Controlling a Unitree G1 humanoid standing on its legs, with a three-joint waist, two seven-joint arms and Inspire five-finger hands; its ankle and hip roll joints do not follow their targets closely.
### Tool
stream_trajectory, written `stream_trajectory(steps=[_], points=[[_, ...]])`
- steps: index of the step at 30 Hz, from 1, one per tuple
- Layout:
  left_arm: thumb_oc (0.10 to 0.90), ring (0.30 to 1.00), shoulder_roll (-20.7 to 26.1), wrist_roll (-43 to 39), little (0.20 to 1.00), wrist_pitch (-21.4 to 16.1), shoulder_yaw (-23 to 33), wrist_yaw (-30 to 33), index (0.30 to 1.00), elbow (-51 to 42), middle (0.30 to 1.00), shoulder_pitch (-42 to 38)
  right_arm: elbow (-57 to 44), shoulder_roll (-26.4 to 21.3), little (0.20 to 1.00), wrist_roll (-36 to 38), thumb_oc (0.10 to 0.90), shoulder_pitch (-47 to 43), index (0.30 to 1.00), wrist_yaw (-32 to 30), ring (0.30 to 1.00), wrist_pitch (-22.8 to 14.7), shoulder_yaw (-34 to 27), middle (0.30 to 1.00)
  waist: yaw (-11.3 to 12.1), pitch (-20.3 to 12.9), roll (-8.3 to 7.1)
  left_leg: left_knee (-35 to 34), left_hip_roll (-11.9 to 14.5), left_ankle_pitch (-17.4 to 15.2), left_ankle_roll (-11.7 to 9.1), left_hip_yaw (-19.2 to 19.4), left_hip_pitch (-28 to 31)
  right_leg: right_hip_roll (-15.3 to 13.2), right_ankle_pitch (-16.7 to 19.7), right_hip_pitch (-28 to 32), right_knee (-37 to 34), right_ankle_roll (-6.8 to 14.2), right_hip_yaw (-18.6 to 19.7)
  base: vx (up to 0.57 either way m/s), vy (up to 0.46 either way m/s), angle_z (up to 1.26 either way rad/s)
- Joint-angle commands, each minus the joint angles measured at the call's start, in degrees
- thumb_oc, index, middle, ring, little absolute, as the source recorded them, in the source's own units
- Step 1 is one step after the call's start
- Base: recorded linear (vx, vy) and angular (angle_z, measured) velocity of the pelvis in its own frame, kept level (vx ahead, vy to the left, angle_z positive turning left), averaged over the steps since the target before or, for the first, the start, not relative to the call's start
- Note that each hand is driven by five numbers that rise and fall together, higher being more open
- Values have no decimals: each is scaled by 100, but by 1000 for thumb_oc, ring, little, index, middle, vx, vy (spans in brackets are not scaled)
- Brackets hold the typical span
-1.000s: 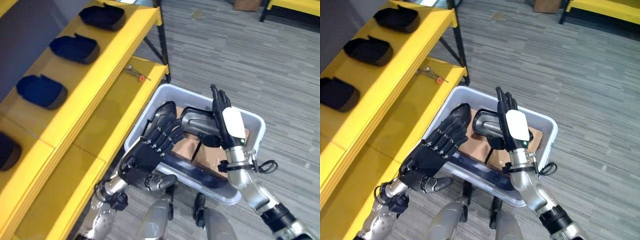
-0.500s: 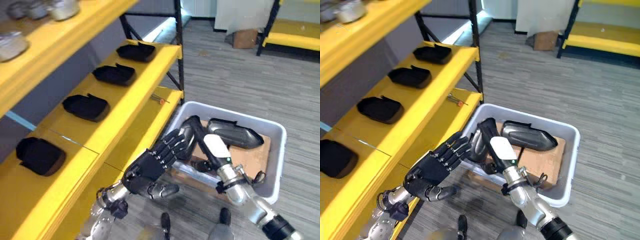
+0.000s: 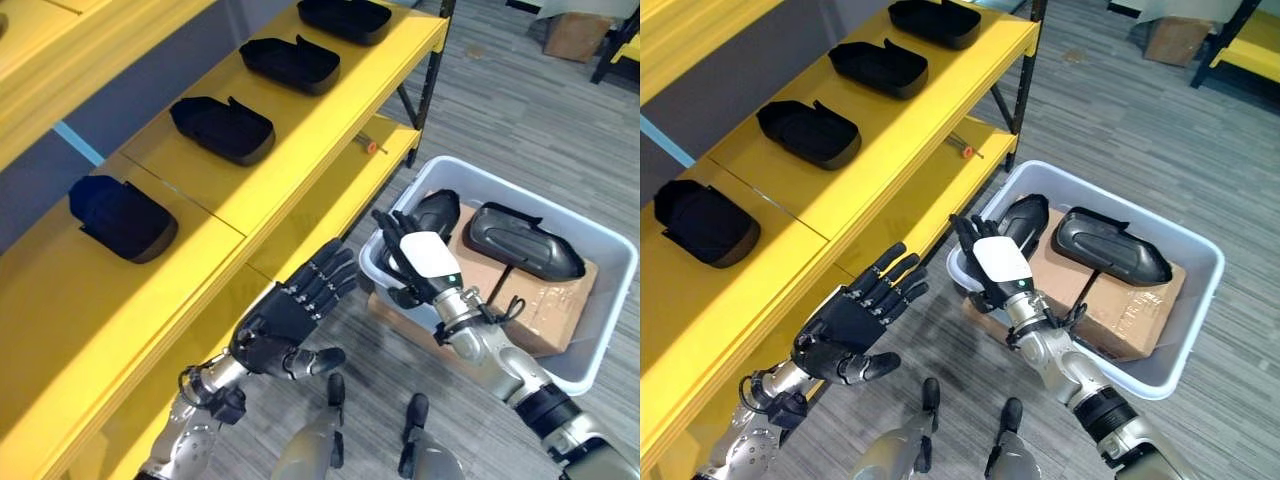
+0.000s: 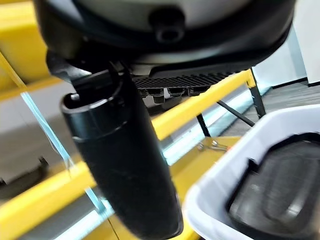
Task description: Move parts from the plastic box to the shelf.
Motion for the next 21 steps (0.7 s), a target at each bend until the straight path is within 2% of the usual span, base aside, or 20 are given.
stream_trajectory(steps=[1,7,9,12,13,18,21], points=[[900,1000,-98,-377,1000,-289,59,-374,1000,-612,1000,-546,-691,-159,1000,-316,900,-830,1000,-546,1000,-95,-51,1000,5,65,-186,89,382,-745,-345,-159,586,-143,-632,378,332,40,-82,25,55,-4],[900,1000,-42,-466,1000,-223,-51,-302,1000,-689,1000,-591,-646,-226,1000,-347,900,-1170,1000,-547,1000,104,-75,1000,36,95,-143,74,351,-748,-349,-119,594,-194,-610,418,282,54,-130,28,70,-1],[900,1000,-7,-461,1000,-241,-61,-298,1000,-733,1000,-551,-656,-246,1000,-321,900,-1178,1000,-610,1000,282,-164,1000,34,98,-148,79,331,-772,-340,-91,610,-239,-528,446,183,103,-120,41,80,8],[900,1000,5,-370,1000,-262,-49,-260,1000,-720,1000,-483,-550,-215,1000,-352,900,-1180,1000,-676,1000,345,-242,1000,14,78,-158,113,306,-838,-328,6,680,-349,-368,510,-4,203,-106,56,104,-1],[900,1000,10,-201,1000,-144,-54,-192,1000,-710,1000,-429,-478,-217,1000,-351,900,-1176,1000,-702,1000,351,-277,1000,-4,48,-164,129,294,-878,-317,75,736,-388,-299,551,-87,248,-97,82,167,-5],[900,1000,135,163,1000,-224,-100,304,1000,-551,1000,-464,-386,-334,1000,-262,900,-1062,1000,-737,1000,366,-475,1000,-78,19,-150,448,156,-1077,-167,127,724,-402,-589,515,419,206,-67,36,145,-5],[900,1000,157,110,1000,-165,-73,353,1000,-509,1000,-484,-236,-353,1000,-448,900,-1021,1000,-746,1000,277,-542,1000,-35,114,-158,779,125,-1199,-74,260,669,-472,-738,423,886,191,-252,20,104,0]])
